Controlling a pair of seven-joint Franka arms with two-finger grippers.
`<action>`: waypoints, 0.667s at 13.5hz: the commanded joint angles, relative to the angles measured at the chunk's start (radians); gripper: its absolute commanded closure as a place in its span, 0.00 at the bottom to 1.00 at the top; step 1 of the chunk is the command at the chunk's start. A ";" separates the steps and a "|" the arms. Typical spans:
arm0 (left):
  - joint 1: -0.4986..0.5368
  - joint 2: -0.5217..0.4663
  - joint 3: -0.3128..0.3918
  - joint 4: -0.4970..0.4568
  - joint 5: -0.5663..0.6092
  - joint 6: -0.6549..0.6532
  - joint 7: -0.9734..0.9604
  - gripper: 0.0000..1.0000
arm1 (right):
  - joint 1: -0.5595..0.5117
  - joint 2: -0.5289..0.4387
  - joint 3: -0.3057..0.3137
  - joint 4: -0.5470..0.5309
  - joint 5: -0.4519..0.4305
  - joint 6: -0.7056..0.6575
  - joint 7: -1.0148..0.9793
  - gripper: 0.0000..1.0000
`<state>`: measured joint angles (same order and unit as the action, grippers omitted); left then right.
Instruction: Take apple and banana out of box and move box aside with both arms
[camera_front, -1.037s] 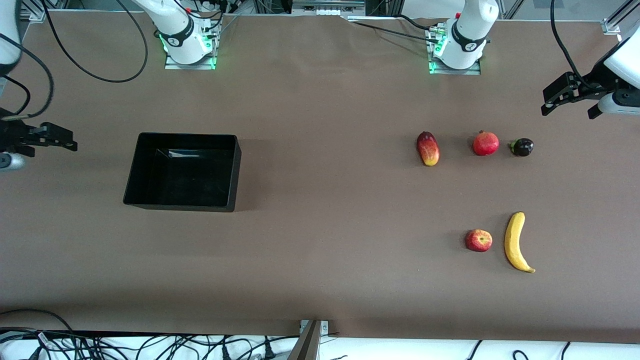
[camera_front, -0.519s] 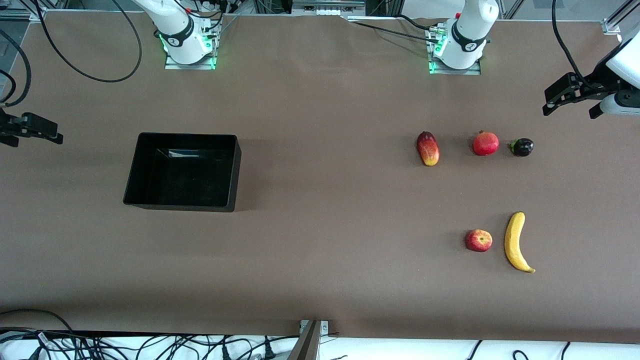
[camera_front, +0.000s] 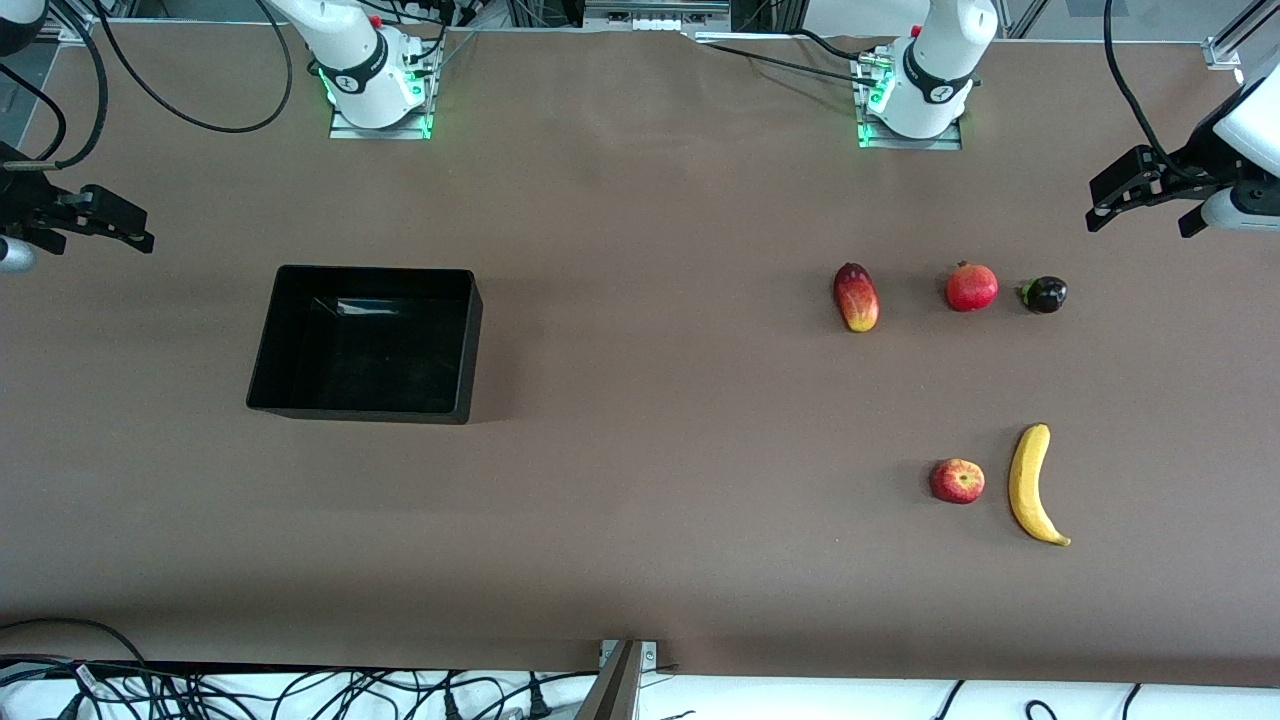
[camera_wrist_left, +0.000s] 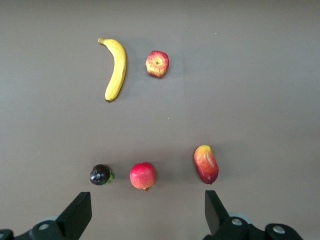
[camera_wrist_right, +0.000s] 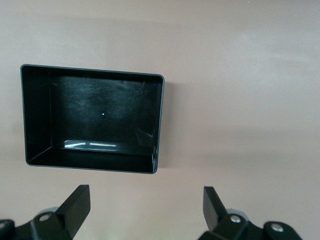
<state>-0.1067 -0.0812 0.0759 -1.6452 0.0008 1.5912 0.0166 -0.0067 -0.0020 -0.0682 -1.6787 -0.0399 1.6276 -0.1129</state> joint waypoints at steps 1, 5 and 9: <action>-0.005 -0.003 0.004 0.007 0.002 -0.011 -0.026 0.00 | -0.022 -0.007 0.024 -0.007 -0.008 0.014 0.009 0.00; -0.004 -0.002 0.001 0.008 -0.002 -0.014 -0.024 0.00 | -0.019 -0.006 0.025 -0.003 -0.006 0.008 0.010 0.00; 0.050 0.018 -0.045 0.016 -0.007 -0.013 -0.021 0.00 | -0.018 -0.006 0.025 -0.003 -0.006 0.003 0.010 0.00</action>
<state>-0.0879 -0.0757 0.0621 -1.6451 0.0008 1.5911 0.0044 -0.0091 0.0014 -0.0599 -1.6787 -0.0399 1.6336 -0.1129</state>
